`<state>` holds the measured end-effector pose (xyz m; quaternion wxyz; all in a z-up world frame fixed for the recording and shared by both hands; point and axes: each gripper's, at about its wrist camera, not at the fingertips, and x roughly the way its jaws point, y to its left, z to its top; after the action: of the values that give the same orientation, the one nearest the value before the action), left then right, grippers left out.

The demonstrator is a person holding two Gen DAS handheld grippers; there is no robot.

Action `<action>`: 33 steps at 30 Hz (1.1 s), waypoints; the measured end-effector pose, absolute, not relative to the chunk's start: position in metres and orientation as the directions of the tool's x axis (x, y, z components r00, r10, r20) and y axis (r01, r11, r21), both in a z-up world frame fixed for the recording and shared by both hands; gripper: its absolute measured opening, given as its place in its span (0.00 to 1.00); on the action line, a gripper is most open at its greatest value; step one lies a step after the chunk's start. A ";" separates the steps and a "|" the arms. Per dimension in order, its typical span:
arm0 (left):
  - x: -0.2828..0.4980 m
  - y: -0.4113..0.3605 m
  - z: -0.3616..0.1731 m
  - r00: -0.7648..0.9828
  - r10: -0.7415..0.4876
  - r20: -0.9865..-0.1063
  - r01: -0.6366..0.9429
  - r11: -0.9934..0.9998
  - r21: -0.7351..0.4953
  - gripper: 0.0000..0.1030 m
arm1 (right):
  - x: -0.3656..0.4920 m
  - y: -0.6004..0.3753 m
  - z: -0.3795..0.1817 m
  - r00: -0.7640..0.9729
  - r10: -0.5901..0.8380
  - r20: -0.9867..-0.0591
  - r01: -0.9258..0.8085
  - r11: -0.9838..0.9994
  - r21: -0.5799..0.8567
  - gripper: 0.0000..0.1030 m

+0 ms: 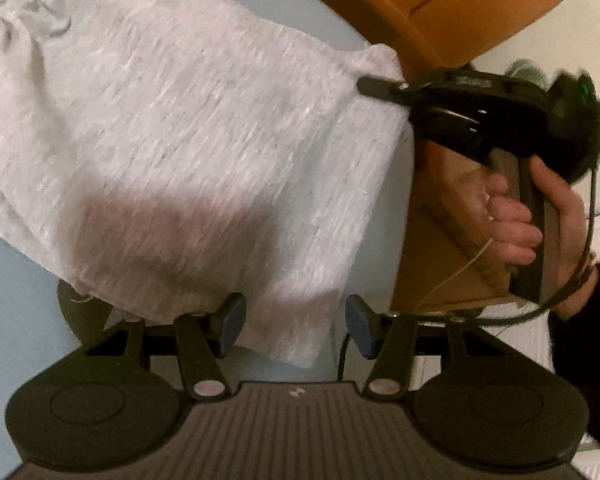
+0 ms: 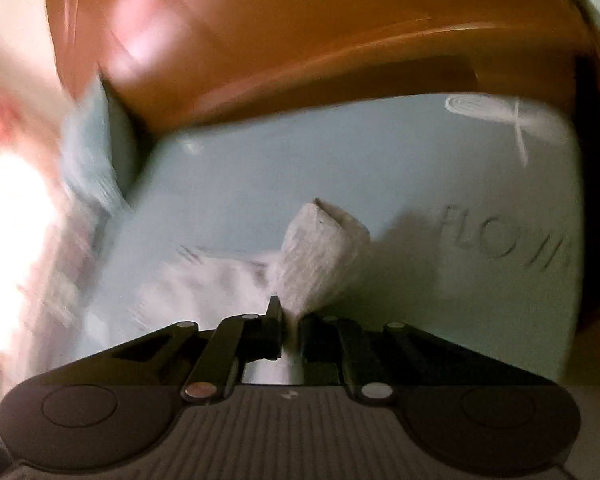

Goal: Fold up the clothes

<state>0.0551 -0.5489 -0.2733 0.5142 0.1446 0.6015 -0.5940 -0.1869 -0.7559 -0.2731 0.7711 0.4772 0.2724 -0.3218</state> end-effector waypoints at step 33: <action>0.152 -0.522 -0.232 -0.041 -0.702 -0.711 0.698 0.489 -0.523 0.59 | -0.110 -0.646 -0.295 0.616 0.164 -0.771 0.490 0.687 0.537 0.49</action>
<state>0.1522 -0.5224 -0.2322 0.6926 -0.0021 0.5148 -0.5052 -0.1101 -0.6463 -0.2955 0.8131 0.3830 0.4268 -0.1001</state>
